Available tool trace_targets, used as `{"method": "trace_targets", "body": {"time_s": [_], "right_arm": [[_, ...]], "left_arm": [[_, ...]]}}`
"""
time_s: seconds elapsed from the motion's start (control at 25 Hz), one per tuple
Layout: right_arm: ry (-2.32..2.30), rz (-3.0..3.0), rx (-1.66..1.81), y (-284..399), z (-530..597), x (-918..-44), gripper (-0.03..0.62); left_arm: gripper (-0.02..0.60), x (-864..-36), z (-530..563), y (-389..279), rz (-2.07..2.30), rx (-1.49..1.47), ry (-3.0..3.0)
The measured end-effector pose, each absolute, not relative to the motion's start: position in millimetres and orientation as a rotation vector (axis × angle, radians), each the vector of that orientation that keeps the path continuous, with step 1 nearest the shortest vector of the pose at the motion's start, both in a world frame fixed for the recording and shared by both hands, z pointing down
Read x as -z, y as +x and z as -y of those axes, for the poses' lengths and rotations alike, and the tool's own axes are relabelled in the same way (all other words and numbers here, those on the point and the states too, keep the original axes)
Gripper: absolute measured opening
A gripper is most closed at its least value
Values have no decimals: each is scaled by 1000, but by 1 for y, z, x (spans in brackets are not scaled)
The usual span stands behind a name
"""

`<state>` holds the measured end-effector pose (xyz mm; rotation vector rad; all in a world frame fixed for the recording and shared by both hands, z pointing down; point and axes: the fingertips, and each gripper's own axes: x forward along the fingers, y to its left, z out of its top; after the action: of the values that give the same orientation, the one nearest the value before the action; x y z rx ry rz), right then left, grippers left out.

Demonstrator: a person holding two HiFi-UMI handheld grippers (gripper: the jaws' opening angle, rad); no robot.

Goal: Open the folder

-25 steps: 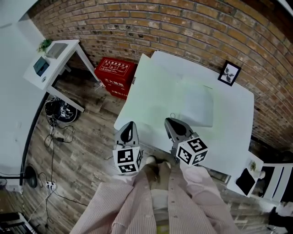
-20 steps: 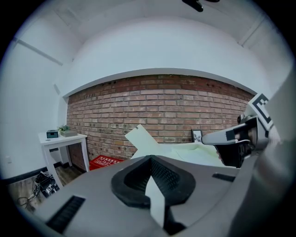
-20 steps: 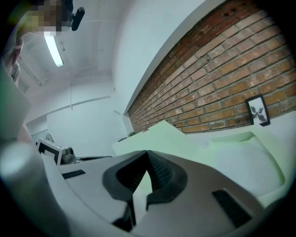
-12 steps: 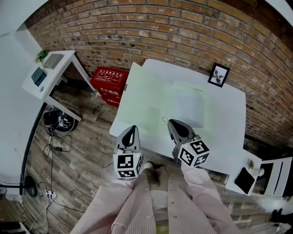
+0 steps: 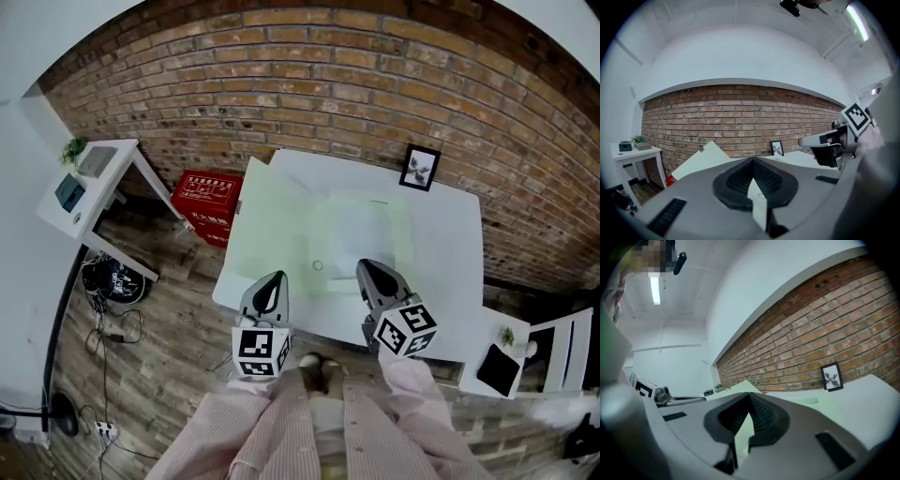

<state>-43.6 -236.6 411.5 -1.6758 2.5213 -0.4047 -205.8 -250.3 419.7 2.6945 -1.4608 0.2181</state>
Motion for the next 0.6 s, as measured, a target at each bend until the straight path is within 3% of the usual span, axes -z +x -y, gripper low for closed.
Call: {"method": "trace_targets", "body": {"time_s": [0.6], "right_arm": [[-1812, -2390, 260, 21, 217, -388, 5]], "left_arm": [[-8, -386, 261, -165, 1316, -173, 2830]]}}
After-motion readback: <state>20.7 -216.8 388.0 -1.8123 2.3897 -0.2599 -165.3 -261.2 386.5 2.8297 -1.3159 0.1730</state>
